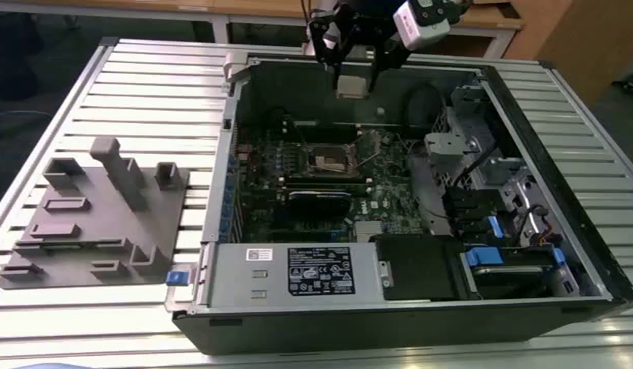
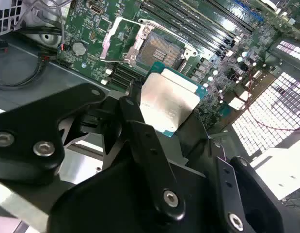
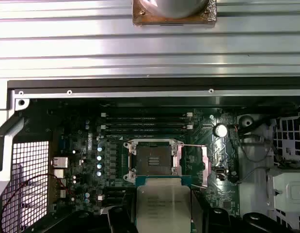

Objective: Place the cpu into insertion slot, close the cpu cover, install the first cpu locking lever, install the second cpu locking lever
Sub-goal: 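Place the cpu into insertion slot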

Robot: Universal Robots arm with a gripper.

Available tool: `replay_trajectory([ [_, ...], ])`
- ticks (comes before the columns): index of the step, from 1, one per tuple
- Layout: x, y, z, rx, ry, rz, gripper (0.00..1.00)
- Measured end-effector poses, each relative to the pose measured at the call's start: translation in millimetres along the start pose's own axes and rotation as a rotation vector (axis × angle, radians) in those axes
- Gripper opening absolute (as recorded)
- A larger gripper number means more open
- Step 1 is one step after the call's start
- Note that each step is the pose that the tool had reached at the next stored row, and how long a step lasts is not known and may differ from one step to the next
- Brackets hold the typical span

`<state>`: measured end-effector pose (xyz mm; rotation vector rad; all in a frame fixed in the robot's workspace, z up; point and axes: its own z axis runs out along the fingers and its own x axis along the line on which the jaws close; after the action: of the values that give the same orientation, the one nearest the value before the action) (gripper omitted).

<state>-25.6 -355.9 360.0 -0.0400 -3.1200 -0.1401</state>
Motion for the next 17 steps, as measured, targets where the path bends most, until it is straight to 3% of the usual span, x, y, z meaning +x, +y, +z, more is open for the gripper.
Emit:
replay_trajectory([
  [17,0.0,-0.3,3.2,-0.0001,-0.0009,0.000,0.54],
])
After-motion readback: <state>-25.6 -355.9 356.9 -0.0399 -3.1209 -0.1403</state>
